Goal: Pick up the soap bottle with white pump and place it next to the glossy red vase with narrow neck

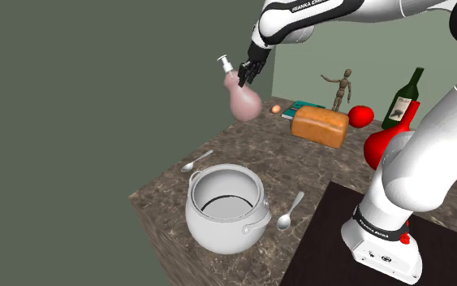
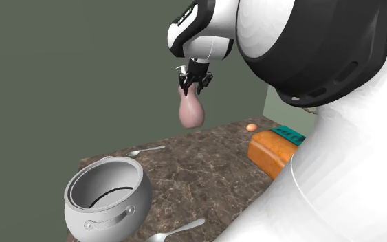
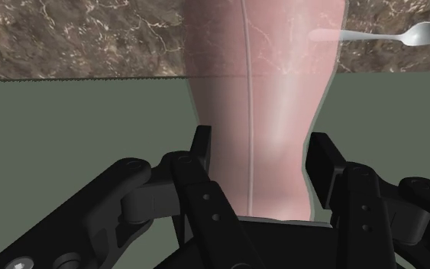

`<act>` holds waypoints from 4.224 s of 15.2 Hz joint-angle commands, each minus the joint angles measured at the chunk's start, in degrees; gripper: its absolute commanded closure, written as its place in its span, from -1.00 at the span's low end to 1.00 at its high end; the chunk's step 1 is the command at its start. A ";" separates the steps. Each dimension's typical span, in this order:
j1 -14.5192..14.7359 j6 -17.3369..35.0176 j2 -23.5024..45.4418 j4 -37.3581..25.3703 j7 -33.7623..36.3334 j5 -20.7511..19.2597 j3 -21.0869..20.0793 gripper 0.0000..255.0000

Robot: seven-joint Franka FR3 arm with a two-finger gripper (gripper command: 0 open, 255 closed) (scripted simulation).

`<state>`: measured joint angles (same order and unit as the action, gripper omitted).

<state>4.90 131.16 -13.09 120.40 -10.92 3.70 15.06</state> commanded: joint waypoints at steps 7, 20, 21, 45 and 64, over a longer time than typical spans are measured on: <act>-0.03 -6.22 -0.42 -5.91 0.72 -0.45 -0.20 1.00; 0.09 -16.29 0.83 -17.22 1.45 -0.48 -0.26 1.00; 0.10 -17.09 1.02 -18.19 1.49 -0.45 -0.24 1.00; -2.71 -30.76 -10.86 -20.04 -2.90 -2.62 2.38 1.00; -10.37 -44.54 -35.04 -10.23 -16.93 -10.48 11.51 1.00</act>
<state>-5.13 87.47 -47.30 110.30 -26.82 -6.28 25.83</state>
